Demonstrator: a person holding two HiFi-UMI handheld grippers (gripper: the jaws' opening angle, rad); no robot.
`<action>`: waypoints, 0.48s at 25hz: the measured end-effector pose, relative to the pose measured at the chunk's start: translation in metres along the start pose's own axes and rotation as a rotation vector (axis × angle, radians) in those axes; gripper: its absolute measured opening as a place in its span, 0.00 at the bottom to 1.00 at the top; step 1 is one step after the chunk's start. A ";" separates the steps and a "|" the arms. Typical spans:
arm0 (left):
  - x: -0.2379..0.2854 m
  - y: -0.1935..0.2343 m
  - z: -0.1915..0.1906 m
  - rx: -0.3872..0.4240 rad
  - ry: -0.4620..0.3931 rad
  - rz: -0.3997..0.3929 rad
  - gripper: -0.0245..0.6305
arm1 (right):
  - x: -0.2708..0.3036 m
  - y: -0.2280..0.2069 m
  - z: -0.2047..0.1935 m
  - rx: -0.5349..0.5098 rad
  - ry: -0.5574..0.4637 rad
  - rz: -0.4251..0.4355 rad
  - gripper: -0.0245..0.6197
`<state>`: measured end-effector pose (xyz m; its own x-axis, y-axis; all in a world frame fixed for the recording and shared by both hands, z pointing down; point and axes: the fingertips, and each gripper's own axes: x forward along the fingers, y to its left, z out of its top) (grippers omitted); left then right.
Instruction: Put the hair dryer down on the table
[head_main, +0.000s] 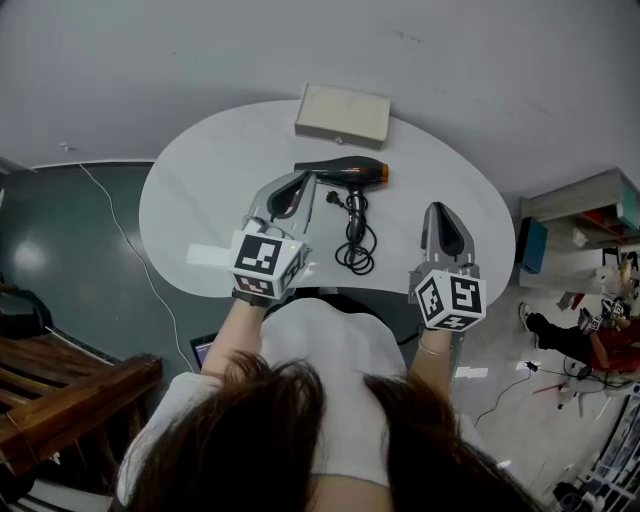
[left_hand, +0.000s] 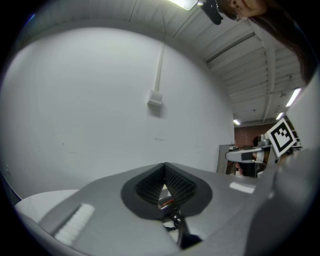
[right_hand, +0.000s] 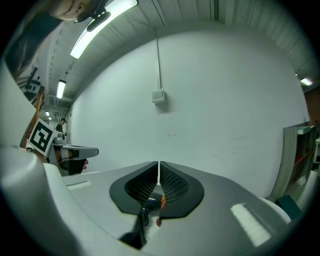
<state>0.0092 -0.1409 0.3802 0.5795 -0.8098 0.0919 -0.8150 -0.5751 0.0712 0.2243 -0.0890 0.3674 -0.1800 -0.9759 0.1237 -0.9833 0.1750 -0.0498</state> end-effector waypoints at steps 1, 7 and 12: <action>0.000 0.000 -0.001 -0.003 0.003 0.001 0.12 | 0.000 0.000 -0.002 -0.001 0.004 0.002 0.05; -0.004 0.007 -0.010 -0.019 0.019 0.021 0.12 | 0.002 0.000 -0.005 -0.013 -0.003 -0.007 0.04; -0.005 0.013 -0.012 -0.028 0.023 0.035 0.12 | 0.005 0.003 -0.009 -0.026 0.012 0.004 0.04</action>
<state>-0.0046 -0.1426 0.3928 0.5508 -0.8263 0.1178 -0.8345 -0.5427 0.0949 0.2207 -0.0920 0.3771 -0.1845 -0.9735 0.1353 -0.9828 0.1828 -0.0247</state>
